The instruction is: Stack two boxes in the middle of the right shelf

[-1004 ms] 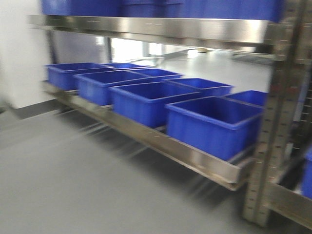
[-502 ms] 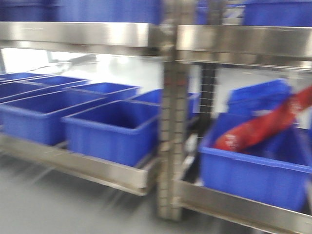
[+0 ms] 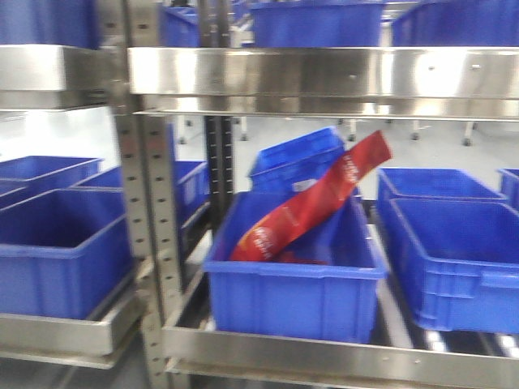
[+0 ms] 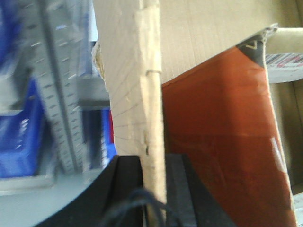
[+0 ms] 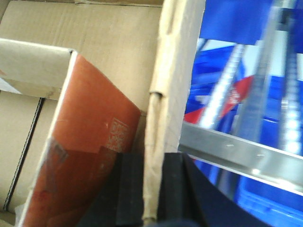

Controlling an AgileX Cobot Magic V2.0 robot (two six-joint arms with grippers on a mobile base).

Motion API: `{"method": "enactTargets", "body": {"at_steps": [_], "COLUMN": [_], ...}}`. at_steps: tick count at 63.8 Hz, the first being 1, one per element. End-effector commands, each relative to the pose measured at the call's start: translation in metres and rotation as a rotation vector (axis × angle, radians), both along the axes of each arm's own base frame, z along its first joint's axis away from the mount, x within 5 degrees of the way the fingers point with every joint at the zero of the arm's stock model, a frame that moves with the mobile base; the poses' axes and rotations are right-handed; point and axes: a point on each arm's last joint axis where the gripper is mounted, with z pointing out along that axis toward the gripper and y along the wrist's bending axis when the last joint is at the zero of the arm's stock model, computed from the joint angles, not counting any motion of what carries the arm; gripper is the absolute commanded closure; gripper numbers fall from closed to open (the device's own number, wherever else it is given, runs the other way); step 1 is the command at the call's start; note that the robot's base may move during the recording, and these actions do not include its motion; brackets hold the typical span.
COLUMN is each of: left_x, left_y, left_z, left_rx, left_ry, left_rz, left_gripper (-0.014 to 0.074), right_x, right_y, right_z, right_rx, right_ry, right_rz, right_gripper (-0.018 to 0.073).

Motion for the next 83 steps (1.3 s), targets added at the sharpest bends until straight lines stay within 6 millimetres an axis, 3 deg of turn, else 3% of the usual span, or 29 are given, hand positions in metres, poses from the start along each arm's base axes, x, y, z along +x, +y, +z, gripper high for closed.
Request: {"method": "enactTargets", "body": {"at_steps": [1,83], "left_x": [-0.0043,-0.0043], "left_y": [0.0070,0.0072], "left_z": [0.0098,0.0098], "left_rx": [0.015,0.017], "left_ry": [-0.073,-0.074], "left_rz": [0.035,0.037], "left_gripper": [0.0708,0.0708], "right_x": [-0.0034,-0.0034], "right_y": [-0.0064,-0.0064], "right_z": [0.0097,0.0097], "right_rx": [-0.023,-0.023], "right_ry": [-0.083,-0.083], "right_rz": [-0.031,-0.031], "right_gripper": [0.0712,0.0712]}}
